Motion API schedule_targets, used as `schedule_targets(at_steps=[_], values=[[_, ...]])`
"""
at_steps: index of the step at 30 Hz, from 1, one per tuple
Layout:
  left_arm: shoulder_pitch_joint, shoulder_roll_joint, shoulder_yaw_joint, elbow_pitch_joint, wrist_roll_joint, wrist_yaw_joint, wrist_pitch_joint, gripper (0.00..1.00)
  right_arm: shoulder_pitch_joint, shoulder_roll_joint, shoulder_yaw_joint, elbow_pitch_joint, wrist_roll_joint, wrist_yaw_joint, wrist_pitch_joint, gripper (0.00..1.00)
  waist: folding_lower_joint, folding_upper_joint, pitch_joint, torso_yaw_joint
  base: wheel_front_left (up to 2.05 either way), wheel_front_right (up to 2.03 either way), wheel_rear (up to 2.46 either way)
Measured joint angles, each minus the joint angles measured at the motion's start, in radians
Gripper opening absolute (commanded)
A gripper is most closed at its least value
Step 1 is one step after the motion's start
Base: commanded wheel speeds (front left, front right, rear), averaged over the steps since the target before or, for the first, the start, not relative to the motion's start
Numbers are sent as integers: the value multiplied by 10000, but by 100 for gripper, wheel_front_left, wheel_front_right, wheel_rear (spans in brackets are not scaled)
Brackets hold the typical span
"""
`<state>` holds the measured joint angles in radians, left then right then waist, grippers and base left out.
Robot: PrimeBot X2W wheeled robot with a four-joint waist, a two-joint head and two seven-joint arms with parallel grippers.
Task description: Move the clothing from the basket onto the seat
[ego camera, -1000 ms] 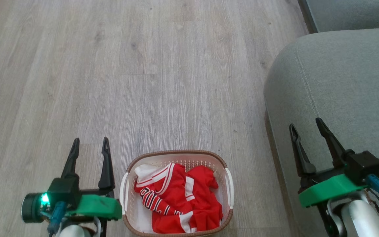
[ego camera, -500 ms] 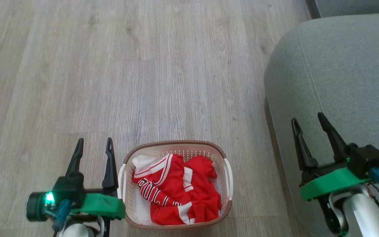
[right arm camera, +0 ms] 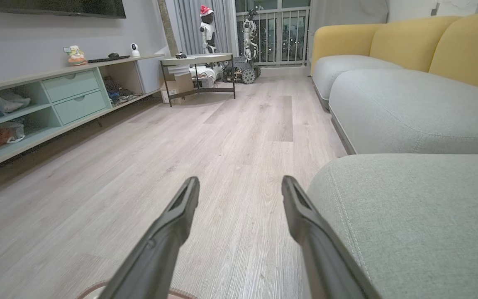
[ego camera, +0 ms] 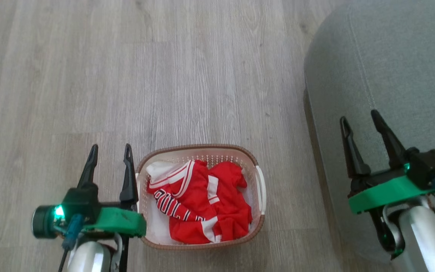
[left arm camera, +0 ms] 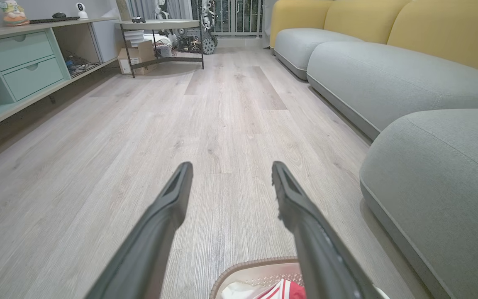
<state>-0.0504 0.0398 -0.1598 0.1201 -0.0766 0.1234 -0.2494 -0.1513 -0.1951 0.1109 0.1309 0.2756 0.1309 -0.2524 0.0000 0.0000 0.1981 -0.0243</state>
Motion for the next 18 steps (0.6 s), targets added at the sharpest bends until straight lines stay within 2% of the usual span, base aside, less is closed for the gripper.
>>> schedule_targets(at_steps=[18], values=[[-1382, -2, -629, 545, -69, 94, 0, 100, -1120, -276, -130, -663, 339, 0, -2, 100, 1, 0, 1680, -532, 0, 0, 0]])
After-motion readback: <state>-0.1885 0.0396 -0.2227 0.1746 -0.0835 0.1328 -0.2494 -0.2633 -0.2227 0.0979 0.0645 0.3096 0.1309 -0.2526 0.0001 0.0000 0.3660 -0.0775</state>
